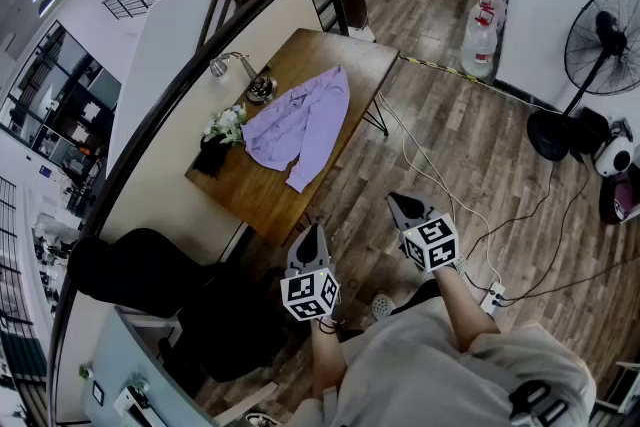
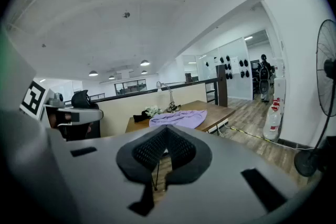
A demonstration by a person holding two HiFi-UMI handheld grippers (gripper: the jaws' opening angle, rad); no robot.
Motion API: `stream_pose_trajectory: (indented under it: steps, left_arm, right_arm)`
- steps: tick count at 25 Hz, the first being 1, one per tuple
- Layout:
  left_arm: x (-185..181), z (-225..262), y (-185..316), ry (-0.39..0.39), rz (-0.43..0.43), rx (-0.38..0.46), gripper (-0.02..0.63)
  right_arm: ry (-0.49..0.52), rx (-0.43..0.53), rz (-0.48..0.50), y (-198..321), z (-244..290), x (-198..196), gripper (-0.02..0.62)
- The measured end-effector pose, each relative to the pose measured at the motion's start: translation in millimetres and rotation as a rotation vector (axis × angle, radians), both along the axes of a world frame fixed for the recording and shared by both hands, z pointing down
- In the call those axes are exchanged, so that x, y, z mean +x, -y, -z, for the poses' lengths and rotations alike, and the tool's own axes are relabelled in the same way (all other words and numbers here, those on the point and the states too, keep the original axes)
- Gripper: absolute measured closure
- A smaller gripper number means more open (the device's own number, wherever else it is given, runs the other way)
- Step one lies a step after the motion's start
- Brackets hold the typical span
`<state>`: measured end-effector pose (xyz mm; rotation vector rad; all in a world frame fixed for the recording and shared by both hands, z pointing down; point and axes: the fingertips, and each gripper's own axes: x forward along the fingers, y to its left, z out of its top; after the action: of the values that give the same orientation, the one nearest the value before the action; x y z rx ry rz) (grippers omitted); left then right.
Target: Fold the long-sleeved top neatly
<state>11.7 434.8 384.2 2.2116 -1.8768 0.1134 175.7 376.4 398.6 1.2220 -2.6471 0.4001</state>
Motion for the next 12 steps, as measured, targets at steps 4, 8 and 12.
stream_pose_trajectory:
  steps: [4,8,12]
  left_arm:
    - [-4,2,-5,-0.001,0.000,0.005,0.583]
    - [-6,7,-10,-0.004,-0.003,0.021,0.583]
    - [-9,6,-16,-0.010,0.001,0.027,0.583]
  right_arm:
    - [-0.003,0.009,0.008,-7,5,-10,0.591]
    - [-0.013,0.024,0.014,-14,9,-17,0.591]
    - [-0.028,0.029,0.012,-21,9,-20,0.591]
